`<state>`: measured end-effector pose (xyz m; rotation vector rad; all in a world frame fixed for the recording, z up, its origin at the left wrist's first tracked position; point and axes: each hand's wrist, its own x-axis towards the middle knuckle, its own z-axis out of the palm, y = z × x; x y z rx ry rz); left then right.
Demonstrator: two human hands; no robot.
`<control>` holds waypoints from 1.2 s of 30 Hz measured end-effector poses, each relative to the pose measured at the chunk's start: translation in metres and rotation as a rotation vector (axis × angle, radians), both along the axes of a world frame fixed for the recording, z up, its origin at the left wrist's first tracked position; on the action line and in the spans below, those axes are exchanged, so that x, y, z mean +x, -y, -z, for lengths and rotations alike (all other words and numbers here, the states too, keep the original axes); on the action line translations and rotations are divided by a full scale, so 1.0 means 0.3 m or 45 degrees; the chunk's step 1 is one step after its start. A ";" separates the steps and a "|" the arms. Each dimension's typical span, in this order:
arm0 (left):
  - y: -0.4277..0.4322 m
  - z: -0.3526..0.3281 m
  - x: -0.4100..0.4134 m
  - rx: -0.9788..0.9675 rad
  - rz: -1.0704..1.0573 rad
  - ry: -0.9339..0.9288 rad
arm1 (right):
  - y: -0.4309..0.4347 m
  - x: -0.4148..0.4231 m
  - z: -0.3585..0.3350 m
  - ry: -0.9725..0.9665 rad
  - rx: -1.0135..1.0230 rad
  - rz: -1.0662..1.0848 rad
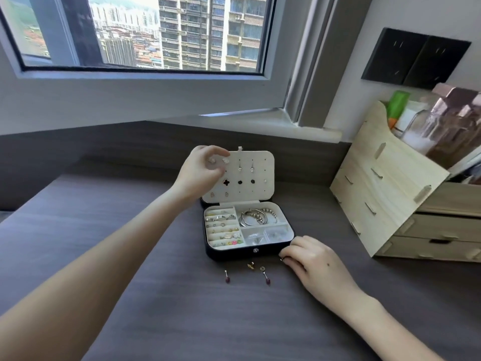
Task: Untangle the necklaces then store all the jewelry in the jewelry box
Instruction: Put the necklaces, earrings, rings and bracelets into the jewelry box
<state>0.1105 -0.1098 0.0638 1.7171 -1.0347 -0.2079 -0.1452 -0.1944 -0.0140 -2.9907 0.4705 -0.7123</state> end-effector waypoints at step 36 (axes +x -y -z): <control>-0.061 0.085 0.004 -0.228 0.056 -0.397 | -0.094 0.524 -0.256 0.897 1.966 0.110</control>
